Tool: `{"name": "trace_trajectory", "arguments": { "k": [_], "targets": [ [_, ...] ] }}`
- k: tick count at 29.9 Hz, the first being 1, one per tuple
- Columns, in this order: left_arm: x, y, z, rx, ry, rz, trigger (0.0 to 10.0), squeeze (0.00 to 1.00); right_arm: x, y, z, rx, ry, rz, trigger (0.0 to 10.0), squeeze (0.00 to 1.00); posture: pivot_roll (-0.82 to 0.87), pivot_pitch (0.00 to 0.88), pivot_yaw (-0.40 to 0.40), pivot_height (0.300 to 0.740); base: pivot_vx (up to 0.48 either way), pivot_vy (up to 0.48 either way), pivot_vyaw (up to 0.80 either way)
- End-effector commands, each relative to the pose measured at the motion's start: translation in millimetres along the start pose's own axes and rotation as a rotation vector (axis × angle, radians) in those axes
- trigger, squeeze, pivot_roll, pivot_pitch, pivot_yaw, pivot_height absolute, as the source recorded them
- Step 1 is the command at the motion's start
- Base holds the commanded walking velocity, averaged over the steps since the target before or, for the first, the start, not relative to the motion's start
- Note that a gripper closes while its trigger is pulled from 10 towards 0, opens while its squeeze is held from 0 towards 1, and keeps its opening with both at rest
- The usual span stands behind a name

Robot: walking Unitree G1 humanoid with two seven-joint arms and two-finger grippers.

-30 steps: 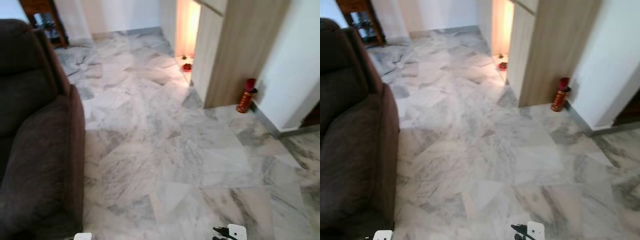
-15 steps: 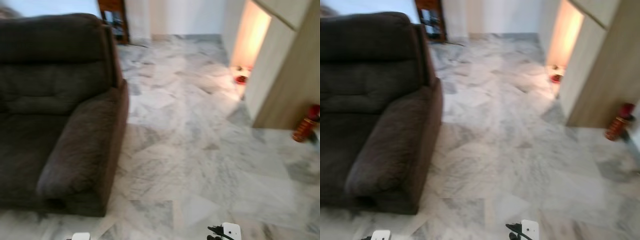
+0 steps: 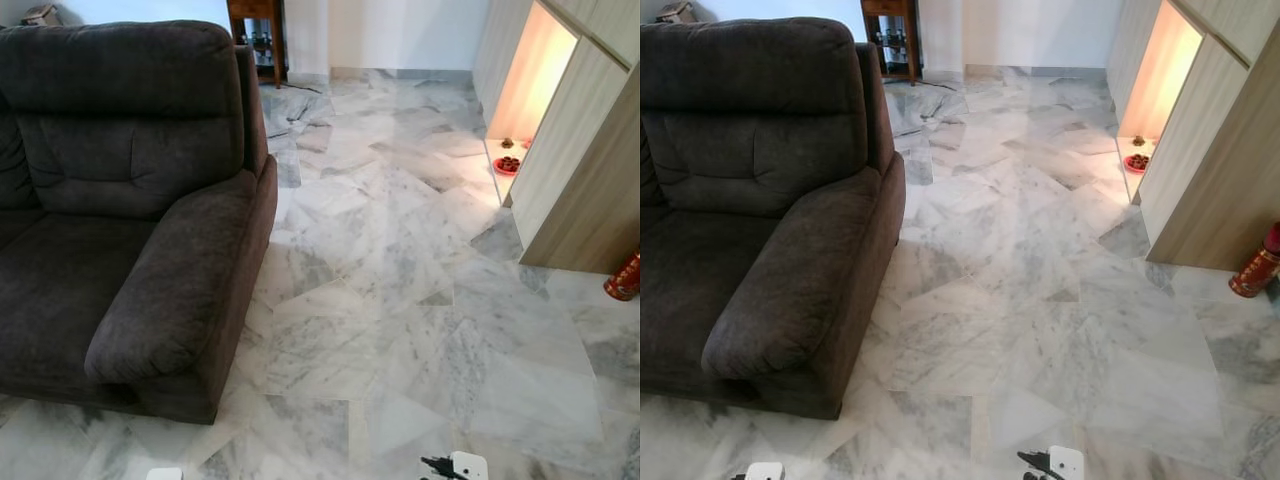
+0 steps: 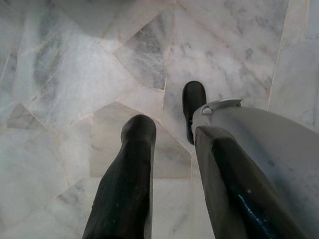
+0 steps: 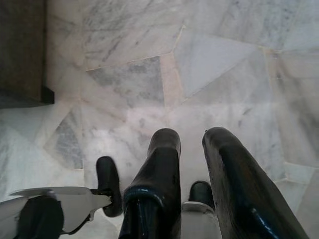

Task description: Move the pillow to the sofa from floor

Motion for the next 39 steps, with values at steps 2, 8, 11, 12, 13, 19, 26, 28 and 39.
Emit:
{"name": "trace_trajectory", "arguments": {
  "k": [2,8,11,12,13,19,26,28,39],
  "targets": [
    [3.4,2.1,-10.9,0.041,-0.014,0.004,10.0,0.0,2.5,0.0,-5.0,0.019,-0.001,0.003,10.0,0.0,-0.06,0.098,0.056,0.74,0.0,0.311,0.0],
    [3.4,2.1,-11.3,0.043,-0.017,0.004,10.0,0.0,3.3,0.0,-4.0,0.015,0.037,0.011,10.0,0.0,-0.06,0.099,0.054,0.74,0.0,0.312,0.0],
    [3.2,2.1,-11.3,0.044,-0.016,0.002,10.0,0.0,3.4,0.1,-3.1,0.005,0.025,0.013,10.0,0.0,-0.06,0.101,0.055,0.74,0.0,0.309,0.8],
    [3.3,2.1,-11.4,0.044,-0.018,0.002,10.0,0.0,3.2,0.1,-4.2,0.01,0.009,0.01,10.0,0.0,-0.06,0.1,0.054,0.74,0.0,0.311,0.58],
    [3.3,2.1,-11.5,0.045,-0.016,0.002,10.0,0.0,2.8,0.2,-4.4,0.008,-0.006,0.005,10.0,0.0,-0.06,0.101,0.054,0.74,0.0,0.394,0.0],
    [3.6,2.1,-11.5,0.046,-0.019,0.002,10.0,0.0,2.0,0.5,-5.5,0.015,-0.007,0.004,10.0,0.0,-0.06,0.101,0.055,0.74,0.0,0.444,0.0],
    [3.6,2.1,-11.3,0.046,-0.019,0.001,10.0,0.0,1.2,0.7,-6.2,0.021,-0.008,0.003,10.0,0.0,-0.06,0.1,0.055,0.74,0.0,0.451,0.0],
    [3.7,2.1,-11.3,0.046,-0.019,0.002,10.0,0.0,1.1,0.7,-6.3,0.021,-0.009,0.003,10.0,0.0,-0.06,0.1,0.055,0.74,0.0,0.45,0.0],
    [4.1,2.1,-11.5,0.047,-0.018,0.003,10.0,0.0,3.1,0.4,-7.1,0.029,-0.007,0.014,10.0,0.0,-0.06,0.103,0.056,0.74,0.0,0.451,0.0]
  ]
}}
Point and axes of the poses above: a point about 5 cm out from each wrist's last joint towards the gripper, its own y axis pointing back from the gripper into the wrist, its own z axis along the axis of the wrist's last joint, x = y × z, the point moved 2 cm from there along -y, pointing out of the wrist towards the gripper, and after that the axes turned 15 degrees about -y, right-handed, at the moved point
